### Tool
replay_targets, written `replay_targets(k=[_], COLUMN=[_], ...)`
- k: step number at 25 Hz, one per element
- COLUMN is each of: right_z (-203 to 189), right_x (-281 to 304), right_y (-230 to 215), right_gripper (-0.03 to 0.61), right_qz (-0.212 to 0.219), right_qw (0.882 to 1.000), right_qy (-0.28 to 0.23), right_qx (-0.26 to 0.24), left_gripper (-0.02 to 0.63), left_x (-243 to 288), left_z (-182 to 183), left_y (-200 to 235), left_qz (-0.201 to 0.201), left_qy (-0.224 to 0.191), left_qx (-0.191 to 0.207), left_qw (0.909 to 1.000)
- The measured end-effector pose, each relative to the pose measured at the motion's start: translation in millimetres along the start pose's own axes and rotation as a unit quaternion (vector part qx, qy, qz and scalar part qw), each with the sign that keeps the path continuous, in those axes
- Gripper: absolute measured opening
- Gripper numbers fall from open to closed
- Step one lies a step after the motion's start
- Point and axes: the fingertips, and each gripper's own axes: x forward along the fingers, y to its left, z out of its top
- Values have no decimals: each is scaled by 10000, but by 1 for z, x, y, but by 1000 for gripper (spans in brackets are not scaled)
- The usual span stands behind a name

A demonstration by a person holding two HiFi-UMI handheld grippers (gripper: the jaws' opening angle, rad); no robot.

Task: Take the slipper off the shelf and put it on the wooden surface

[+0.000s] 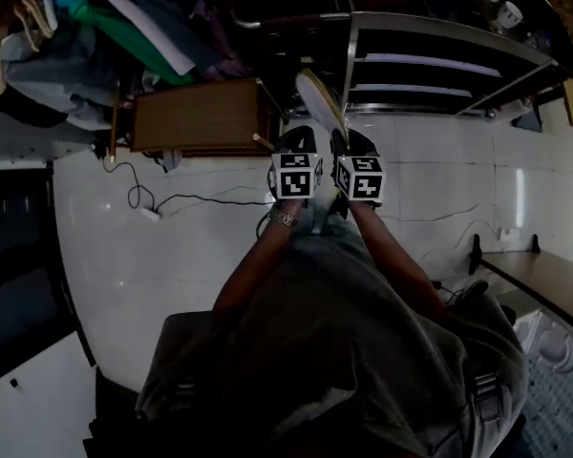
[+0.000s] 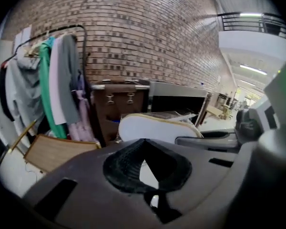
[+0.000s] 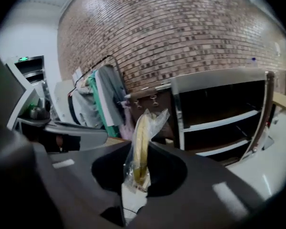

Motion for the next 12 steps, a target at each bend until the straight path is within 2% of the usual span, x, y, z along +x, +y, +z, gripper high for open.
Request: replay_targets(k=[3, 6, 9, 12], right_z=[-8, -21, -34, -53], right_x=[39, 73, 104, 138], right_y=[77, 146, 205, 251], right_gripper=[61, 61, 61, 61], right_qz=[529, 881, 927, 672], right_qw=[9976, 9931, 9904, 9924], right_qy=[263, 501, 613, 738], right_qx=[-367, -594, -818, -723], left_gripper=[5, 5, 5, 5], left_x=[-39, -77, -105, -119], left_z=[-18, -39, -68, -94], left_y=[79, 144, 203, 263], left_qz=[589, 982, 1101, 1007], left_qy=[-85, -135, -98, 32], left_qx=[-456, -794, -1004, -958], left_qw=[9972, 9919, 9888, 9903])
